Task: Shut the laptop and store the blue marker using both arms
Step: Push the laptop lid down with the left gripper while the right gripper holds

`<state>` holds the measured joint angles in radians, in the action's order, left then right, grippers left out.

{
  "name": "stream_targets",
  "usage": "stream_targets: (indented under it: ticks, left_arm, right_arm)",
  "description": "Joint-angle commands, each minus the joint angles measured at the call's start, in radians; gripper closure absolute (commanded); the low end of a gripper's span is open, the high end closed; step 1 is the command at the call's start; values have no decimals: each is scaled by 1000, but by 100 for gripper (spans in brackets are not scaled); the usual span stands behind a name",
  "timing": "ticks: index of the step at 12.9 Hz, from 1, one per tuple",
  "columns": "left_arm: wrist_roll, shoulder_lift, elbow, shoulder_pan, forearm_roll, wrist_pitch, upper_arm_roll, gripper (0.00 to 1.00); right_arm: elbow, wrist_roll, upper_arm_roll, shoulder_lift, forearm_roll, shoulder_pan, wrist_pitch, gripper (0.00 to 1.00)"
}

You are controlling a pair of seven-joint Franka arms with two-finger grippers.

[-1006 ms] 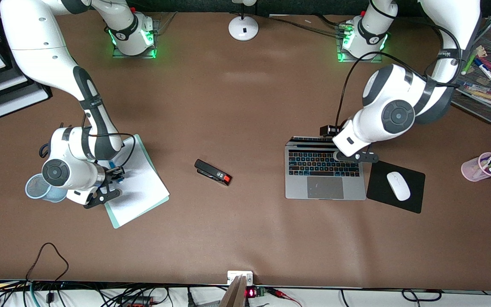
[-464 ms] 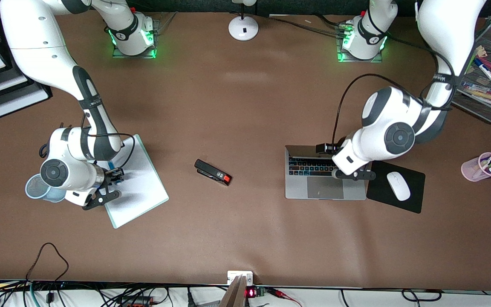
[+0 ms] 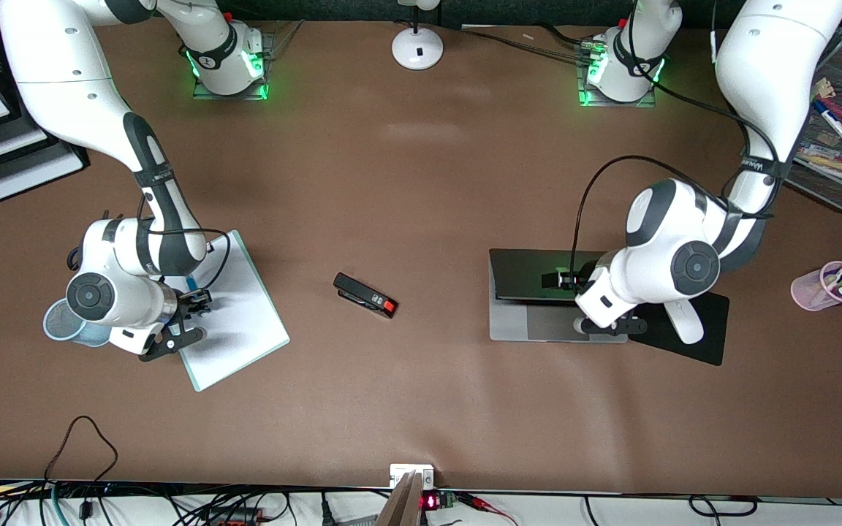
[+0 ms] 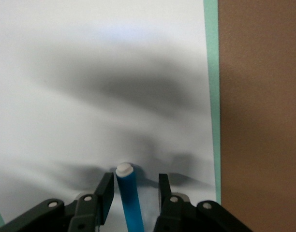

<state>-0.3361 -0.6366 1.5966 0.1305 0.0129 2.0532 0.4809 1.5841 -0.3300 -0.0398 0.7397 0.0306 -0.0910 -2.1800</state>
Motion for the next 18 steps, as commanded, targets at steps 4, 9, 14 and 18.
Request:
stream_targets:
  ticks: [4, 9, 14, 18]
  left_arm:
    - [-14, -75, -40, -12, 58, 96, -19, 0]
    - [-5, -126, -37, -15, 95, 197, -36, 0]
    - [3, -170, -38, -34, 130, 275, -61, 0]
    - [2, -166, -41, -32, 141, 269, -64, 0]
  right_arm:
    - [7, 0, 4, -2, -11, 7, 2, 67]
    - [7, -4, 4, 3, -11, 7, -1, 76]
    - [2, -11, 3, 3, -9, 7, 0, 83]
    - [-42, -12, 3, -28, -3, 5, 43, 92]
